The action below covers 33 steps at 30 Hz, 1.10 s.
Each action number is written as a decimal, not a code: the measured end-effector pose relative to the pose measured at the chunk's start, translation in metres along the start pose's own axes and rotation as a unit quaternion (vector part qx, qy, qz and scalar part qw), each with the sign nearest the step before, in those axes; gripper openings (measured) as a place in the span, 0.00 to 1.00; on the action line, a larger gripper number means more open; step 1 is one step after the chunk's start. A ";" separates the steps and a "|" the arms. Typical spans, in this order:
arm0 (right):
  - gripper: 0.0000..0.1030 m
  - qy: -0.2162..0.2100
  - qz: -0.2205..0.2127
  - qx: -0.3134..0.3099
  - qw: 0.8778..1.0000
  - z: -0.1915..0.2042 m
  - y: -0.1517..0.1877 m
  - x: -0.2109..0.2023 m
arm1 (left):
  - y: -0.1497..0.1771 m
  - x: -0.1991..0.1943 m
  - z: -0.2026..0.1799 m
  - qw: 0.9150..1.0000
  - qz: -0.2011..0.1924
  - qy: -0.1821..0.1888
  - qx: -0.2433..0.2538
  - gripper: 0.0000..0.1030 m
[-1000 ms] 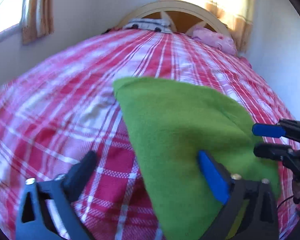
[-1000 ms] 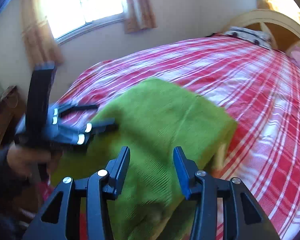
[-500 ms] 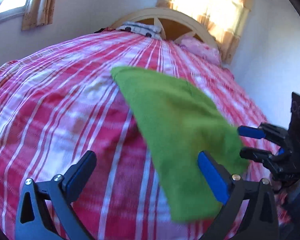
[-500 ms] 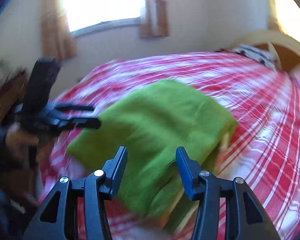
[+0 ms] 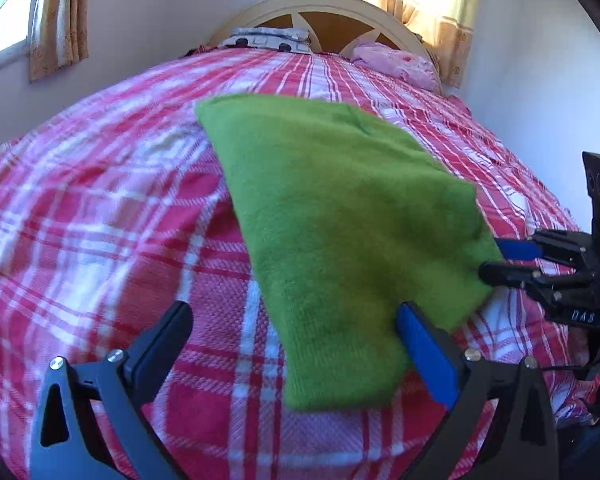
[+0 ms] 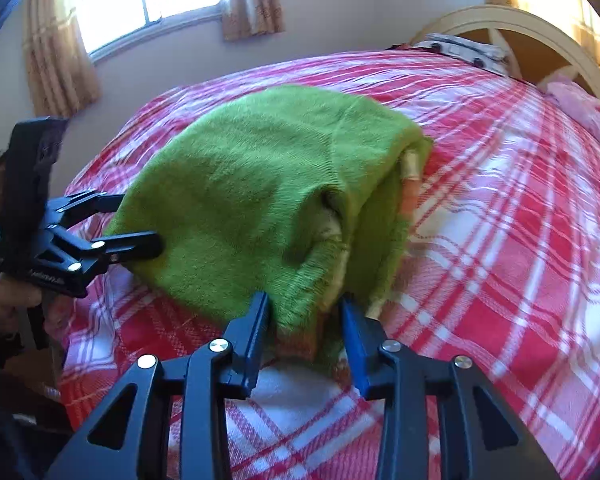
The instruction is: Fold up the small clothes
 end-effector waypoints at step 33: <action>0.69 0.081 -0.189 0.027 0.978 0.032 -0.041 -0.153 | -0.056 -0.115 -0.050 0.988 -0.146 0.005 0.049 1.00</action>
Point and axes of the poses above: each gripper's, at about its wrist camera, not at the fingertips, and x roughly the way its jaws point, z to its left, y to its underside, the point moved 9 cm from there along x, roughly the way its jaws point, and after that the axes turned 8 degrees about y, right-handed, at the moved point
